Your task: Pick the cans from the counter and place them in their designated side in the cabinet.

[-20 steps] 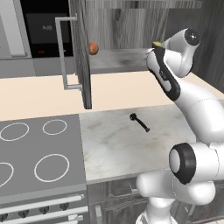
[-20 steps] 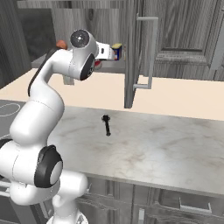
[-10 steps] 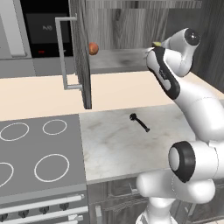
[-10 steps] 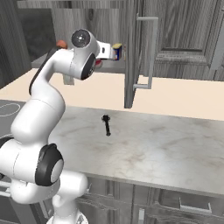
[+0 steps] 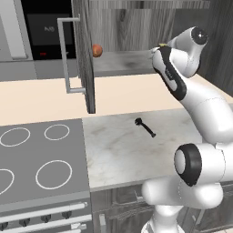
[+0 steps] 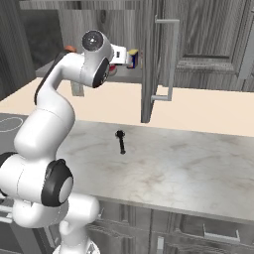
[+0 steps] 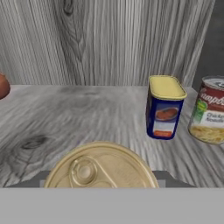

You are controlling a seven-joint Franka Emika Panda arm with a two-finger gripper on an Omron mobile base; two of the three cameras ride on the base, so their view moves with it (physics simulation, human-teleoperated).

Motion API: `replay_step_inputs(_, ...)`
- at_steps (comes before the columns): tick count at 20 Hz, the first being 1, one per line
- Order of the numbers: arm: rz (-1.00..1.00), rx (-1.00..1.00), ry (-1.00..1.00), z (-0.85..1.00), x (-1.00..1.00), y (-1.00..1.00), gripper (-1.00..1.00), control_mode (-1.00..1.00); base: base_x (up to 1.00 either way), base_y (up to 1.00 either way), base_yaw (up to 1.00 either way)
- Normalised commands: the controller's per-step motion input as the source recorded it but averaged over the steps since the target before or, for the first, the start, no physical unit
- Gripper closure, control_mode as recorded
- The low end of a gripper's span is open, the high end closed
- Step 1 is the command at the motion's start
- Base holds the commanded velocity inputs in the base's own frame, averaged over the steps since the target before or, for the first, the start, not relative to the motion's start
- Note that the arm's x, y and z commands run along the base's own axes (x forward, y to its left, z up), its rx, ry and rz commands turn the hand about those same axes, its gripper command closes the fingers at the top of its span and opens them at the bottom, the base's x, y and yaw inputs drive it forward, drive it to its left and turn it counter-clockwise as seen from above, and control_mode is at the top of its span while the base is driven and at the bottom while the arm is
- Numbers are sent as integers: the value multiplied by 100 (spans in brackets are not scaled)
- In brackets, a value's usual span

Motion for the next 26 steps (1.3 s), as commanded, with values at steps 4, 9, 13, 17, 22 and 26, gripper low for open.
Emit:
replay_step_inputs(4, 0, 0, 0, -2, 12, 0, 100, -100, 0, 0, 0)
replay_step_inputs(9, 0, 0, 0, -6, 11, 0, 100, -100, 0, 0, 0)
replay_step_inputs(13, 0, 0, 0, -6, 12, 0, 100, -100, 0, 0, 0)
replay_step_inputs(17, 0, 0, 0, -7, 12, 0, 100, -100, 0, 0, 0)
replay_step_inputs(22, 0, 0, 0, -9, 13, 0, 100, -100, 0, 0, 0)
replay_step_inputs(26, 0, 0, 0, -12, 16, 0, 100, -100, 0, 0, 0)
